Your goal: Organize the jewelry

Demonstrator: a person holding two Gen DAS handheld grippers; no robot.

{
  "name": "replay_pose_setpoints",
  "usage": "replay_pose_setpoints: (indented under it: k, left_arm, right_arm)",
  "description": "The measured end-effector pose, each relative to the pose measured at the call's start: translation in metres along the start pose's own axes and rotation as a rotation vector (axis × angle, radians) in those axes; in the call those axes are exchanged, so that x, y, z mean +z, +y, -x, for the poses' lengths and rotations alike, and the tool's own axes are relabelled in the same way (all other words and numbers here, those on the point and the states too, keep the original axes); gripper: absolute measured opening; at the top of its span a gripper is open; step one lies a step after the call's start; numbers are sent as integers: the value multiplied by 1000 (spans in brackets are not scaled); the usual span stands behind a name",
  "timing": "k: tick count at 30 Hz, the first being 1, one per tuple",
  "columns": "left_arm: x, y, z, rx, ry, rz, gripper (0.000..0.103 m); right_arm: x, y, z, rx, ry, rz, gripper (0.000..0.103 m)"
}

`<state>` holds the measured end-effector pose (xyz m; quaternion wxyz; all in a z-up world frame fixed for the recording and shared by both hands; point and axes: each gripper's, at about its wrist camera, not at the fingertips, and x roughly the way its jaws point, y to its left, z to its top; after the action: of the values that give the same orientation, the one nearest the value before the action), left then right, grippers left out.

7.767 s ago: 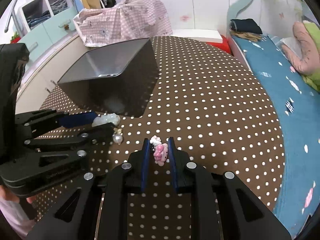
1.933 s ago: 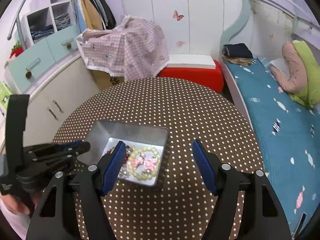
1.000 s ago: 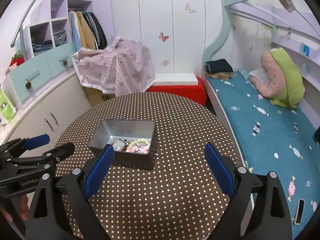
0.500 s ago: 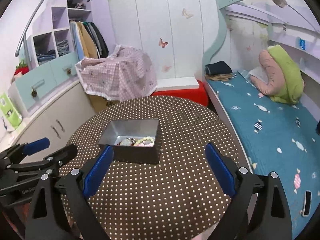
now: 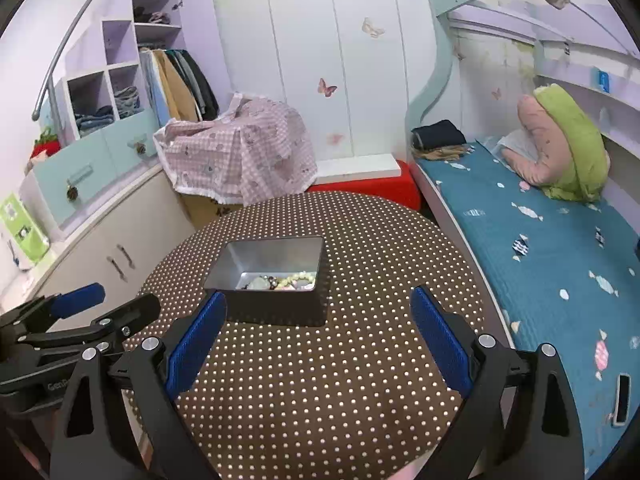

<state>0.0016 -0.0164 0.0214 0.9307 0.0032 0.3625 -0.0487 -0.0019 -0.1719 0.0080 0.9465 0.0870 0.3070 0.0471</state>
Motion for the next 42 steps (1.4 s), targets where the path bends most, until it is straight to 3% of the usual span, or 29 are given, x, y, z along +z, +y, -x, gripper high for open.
replay_pose_setpoints:
  k: [42]
  left_arm:
    - [-9,-1,-6,-14,32,2,83]
  right_arm:
    - [-11,-9,-8,-22,17,-37,90]
